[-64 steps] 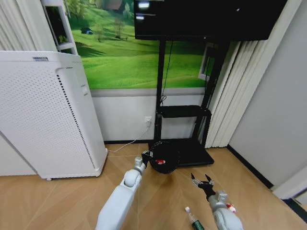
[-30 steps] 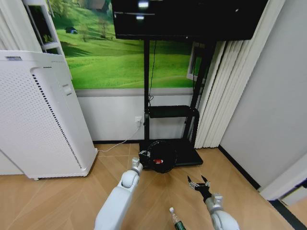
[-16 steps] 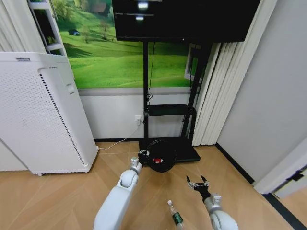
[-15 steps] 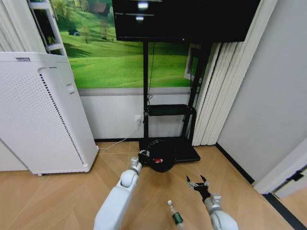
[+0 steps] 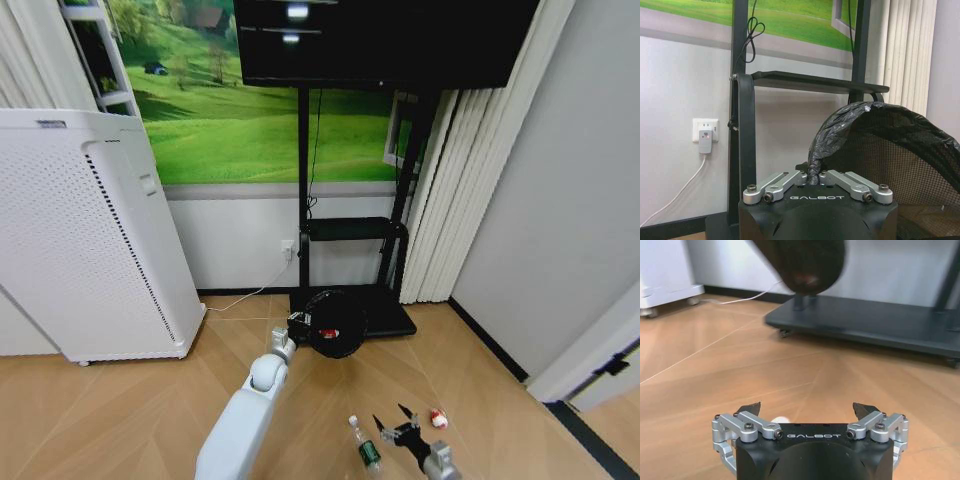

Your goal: Pick up the trash bin and place the garbage on the floor into it.

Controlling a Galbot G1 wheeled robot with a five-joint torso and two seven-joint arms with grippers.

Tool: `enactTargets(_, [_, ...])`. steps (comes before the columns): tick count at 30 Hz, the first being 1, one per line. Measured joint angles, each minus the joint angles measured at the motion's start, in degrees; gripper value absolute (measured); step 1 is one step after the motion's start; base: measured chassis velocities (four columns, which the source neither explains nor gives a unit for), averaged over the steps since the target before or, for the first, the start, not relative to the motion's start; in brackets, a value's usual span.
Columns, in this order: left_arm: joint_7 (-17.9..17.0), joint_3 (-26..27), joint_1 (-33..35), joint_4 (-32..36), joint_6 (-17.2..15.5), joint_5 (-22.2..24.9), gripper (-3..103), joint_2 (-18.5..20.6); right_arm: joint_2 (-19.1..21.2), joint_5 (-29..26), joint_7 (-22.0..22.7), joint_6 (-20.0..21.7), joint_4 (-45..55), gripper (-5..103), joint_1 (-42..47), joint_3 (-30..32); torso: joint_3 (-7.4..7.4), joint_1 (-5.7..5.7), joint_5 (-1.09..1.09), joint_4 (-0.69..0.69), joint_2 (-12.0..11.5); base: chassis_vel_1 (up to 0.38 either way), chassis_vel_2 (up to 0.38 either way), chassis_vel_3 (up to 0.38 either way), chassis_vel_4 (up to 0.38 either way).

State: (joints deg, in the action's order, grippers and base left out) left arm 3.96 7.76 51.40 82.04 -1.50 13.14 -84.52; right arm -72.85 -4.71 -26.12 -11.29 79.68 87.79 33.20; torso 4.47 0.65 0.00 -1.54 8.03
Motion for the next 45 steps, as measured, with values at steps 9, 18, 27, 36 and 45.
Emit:
enactTargets(9, [0.11, 0.29, 0.55, 0.39, 0.15, -0.22, 4, -0.22, -0.53, 1.21, -2.49, -0.81, -3.63, 100, -2.24, -1.74, 0.00, 0.00, 0.00, 0.01, 0.00, 0.000, 0.000, 0.000, 0.000])
enactTargets(18, [0.46, 0.83, 0.63, 0.61, 0.22, -0.15, 4, -0.03, -1.73, 3.98, -2.24, -1.87, -14.04, 100, -7.40, -3.48, 0.00, 0.01, 0.00, 0.00, -0.01, 0.000, 0.000, 0.000, 0.000])
enactTargets(27, [0.97, 1.14, 0.98, 0.48, 0.58, -0.13, 4, 0.17, -2.48, 6.15, -0.80, -3.62, -20.05, 100, -9.60, -3.22, 0.00, 0.01, 0.00, 0.00, -0.02, 0.000, 0.000, 0.000, 0.000])
enactTargets(36, [1.08, 1.19, 0.34, 0.23, 0.63, 0.12, 4, 0.23, -2.49, 7.71, -0.10, -4.26, -24.29, 100, -11.59, -3.14, 0.00, 0.01, 0.00, 0.00, -0.02, 0.000, 0.000, 0.000, 0.000])
enactTargets(45, [1.25, 1.52, 0.16, -0.18, 0.75, 0.13, 4, 0.18, -2.27, 7.86, -0.03, -4.40, -25.21, 78, -12.25, -3.18, 0.00, 0.01, 0.00, 0.00, -0.02, 0.000, 0.000, 0.000, 0.000])
